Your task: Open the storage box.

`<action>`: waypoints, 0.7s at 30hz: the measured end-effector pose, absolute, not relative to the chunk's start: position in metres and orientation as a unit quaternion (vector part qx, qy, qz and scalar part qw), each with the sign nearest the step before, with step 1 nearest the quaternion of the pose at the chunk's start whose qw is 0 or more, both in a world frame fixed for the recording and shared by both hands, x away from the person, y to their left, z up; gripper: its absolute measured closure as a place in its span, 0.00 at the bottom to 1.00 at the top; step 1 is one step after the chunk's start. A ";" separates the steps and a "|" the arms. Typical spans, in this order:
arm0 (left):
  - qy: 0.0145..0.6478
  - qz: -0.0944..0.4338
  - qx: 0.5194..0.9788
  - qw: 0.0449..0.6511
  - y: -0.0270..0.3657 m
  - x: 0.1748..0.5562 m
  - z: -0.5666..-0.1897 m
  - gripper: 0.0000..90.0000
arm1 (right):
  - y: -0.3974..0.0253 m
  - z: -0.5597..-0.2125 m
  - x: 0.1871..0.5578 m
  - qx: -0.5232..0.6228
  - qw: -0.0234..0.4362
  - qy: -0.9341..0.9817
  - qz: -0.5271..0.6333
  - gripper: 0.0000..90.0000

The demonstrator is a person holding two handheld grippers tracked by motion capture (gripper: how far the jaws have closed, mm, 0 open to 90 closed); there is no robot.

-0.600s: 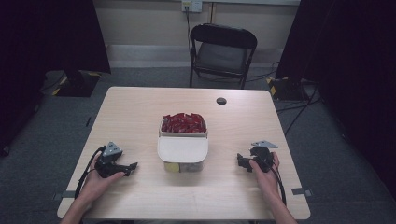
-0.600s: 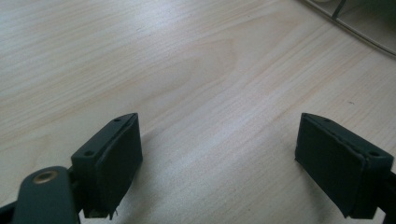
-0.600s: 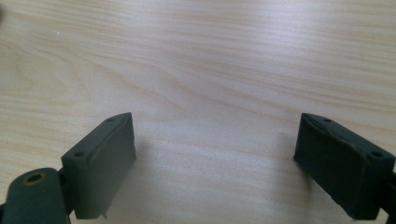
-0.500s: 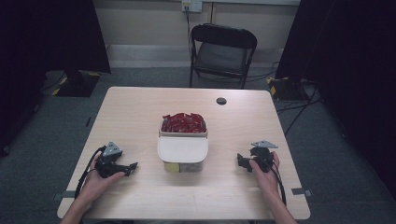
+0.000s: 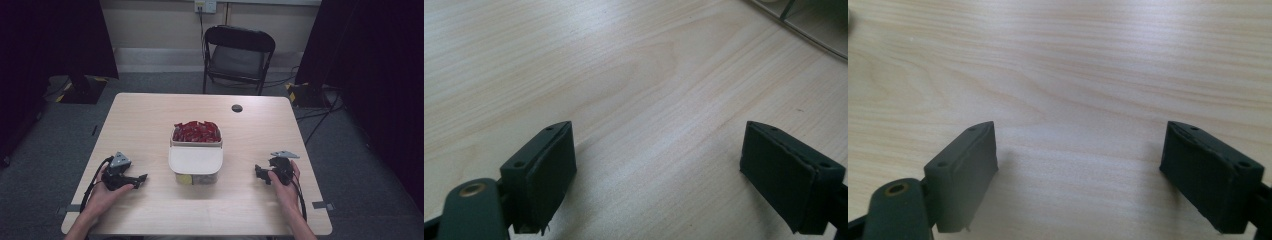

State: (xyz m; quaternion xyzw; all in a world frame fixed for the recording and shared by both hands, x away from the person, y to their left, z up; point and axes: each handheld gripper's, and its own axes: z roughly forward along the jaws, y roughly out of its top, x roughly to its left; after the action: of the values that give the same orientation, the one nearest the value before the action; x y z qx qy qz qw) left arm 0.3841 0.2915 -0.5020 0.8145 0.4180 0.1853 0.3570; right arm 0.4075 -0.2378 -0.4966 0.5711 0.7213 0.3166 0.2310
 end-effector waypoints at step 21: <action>0.417 0.186 0.815 0.357 0.291 0.384 -0.502 0.16 | -0.232 -0.472 0.392 0.556 0.210 0.720 0.359 0.17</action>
State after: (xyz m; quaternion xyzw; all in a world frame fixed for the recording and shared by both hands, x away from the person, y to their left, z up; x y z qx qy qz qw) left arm 0.3843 0.2915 -0.5020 0.8146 0.4175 0.1856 0.3573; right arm 0.3920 -0.2316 -0.4724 0.5559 0.7197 0.3589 0.2102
